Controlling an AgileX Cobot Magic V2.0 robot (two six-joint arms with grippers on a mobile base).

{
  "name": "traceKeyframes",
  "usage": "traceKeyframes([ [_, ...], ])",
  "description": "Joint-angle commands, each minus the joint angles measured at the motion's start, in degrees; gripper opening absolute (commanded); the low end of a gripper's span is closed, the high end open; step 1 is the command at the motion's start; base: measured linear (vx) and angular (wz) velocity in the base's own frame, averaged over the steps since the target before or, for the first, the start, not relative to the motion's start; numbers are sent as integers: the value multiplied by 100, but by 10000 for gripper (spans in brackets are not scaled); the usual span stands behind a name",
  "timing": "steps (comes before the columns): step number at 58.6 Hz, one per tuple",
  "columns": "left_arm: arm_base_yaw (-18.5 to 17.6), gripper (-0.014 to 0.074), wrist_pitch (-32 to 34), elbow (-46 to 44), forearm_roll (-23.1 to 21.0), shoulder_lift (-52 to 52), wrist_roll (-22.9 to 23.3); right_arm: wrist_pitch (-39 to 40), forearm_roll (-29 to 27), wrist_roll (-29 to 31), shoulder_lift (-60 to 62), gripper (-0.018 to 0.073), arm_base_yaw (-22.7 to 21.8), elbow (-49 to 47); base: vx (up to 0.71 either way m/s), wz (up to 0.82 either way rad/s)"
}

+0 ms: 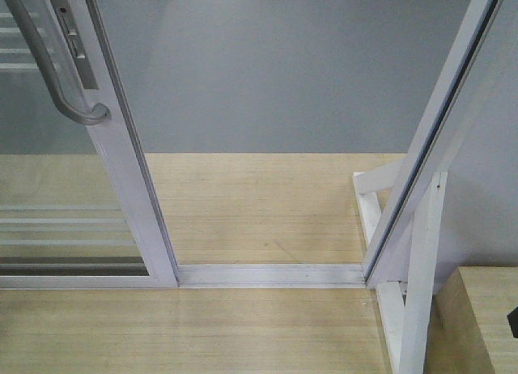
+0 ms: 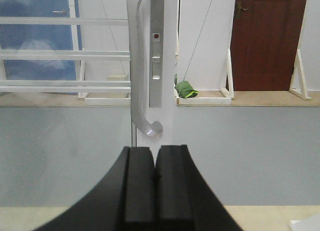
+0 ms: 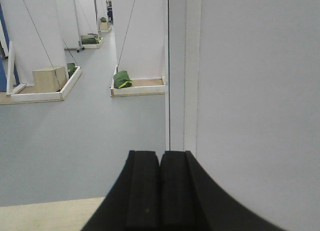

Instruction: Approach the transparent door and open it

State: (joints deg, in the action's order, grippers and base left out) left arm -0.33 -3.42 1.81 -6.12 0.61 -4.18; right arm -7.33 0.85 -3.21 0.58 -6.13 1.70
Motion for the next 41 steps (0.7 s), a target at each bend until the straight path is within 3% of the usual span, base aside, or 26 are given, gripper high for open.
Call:
traceKeyframes([
  [1, -31, -6, 486, 91, -20, 81, 46, 453, 8, 62, 91, -6, 18, 25, 0, 0],
  [41, -31, -6, 486, 91, -20, 81, 46, 453, 8, 62, 91, -6, 18, 25, 0, 0],
])
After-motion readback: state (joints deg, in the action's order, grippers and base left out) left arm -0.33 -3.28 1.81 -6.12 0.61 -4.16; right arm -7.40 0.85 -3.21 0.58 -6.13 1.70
